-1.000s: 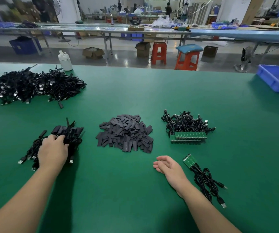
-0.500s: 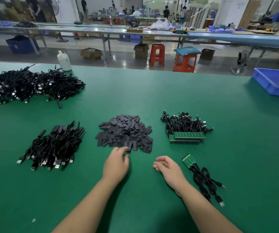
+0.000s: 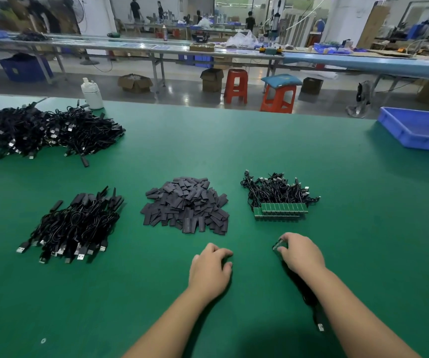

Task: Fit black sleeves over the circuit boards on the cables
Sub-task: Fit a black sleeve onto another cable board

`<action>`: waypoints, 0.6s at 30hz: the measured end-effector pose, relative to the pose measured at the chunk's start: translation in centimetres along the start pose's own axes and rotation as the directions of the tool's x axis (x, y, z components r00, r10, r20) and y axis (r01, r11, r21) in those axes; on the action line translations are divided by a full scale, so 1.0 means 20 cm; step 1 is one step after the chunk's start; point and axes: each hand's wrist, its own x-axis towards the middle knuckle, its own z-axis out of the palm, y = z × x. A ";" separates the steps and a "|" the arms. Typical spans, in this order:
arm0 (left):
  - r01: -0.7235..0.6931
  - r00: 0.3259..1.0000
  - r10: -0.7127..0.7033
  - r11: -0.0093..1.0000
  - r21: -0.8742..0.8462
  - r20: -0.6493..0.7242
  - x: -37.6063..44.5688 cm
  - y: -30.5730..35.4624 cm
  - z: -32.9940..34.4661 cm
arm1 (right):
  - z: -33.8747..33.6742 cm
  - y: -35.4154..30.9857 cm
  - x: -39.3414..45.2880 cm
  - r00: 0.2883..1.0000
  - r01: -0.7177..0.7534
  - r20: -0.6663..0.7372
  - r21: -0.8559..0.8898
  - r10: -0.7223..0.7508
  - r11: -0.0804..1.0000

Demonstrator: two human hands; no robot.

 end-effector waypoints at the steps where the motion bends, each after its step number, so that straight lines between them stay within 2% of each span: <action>1: 0.006 1.000 -0.006 1.000 -0.003 0.001 0.00 0.01 0.00 | 0.01 -0.01 0.00 1.000 0.002 -0.015 0.040 -0.002 0.999; 4: 0.001 1.000 0.001 0.998 -0.065 0.031 0.01 0.04 -0.01 | 0.03 -0.06 -0.02 1.000 -0.001 -0.029 0.239 0.008 0.971; 6: -0.004 0.997 0.017 0.982 -0.188 0.070 0.02 0.08 -0.01 | 0.02 -0.11 -0.03 1.000 0.002 -0.009 0.343 0.001 0.939; 9: 0.047 0.995 -0.012 0.931 -0.362 0.099 0.01 0.15 -0.01 | 0.03 -0.19 -0.06 0.998 0.001 0.060 0.500 -0.035 0.866; 11: 0.078 0.995 -0.044 0.909 -0.410 0.092 0.02 0.19 -0.02 | 0.03 -0.23 -0.09 0.991 -0.023 0.116 0.602 -0.059 0.798; 12: 0.084 0.995 -0.056 0.904 -0.419 0.079 0.02 0.20 -0.02 | 0.03 -0.24 -0.10 0.990 -0.020 0.123 0.621 -0.073 0.784; 18: 0.085 0.996 -0.066 0.913 -0.398 0.062 0.03 0.22 -0.05 | 0.03 -0.24 -0.13 0.987 0.087 0.073 0.515 -0.145 0.853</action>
